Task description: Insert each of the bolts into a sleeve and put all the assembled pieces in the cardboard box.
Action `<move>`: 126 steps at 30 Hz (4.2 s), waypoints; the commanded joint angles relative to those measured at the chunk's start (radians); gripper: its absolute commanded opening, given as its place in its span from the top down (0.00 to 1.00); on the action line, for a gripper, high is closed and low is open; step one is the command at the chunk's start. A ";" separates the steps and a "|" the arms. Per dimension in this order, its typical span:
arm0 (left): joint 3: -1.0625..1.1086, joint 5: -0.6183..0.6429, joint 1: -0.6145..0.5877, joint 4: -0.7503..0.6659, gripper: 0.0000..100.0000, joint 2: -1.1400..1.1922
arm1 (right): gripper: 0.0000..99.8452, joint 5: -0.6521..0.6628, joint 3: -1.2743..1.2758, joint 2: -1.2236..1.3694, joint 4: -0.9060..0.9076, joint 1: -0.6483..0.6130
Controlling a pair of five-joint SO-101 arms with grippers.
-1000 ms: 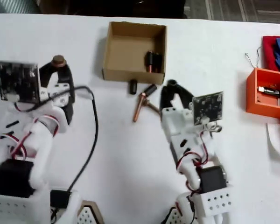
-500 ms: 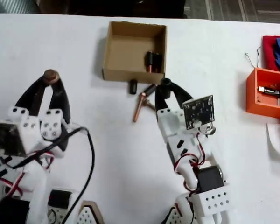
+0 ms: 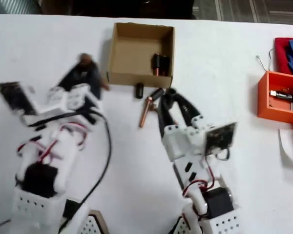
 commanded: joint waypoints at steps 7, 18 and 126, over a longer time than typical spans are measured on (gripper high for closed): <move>-0.173 -0.084 0.273 -0.035 0.97 0.155 | 0.98 0.049 0.068 -0.160 -0.018 -0.019; -0.174 -0.101 0.324 -0.120 0.97 0.226 | 0.98 0.120 0.069 -0.159 -0.019 -0.039; -0.209 -0.209 0.382 0.273 0.74 0.319 | 0.98 0.126 0.069 -0.157 -0.025 -0.039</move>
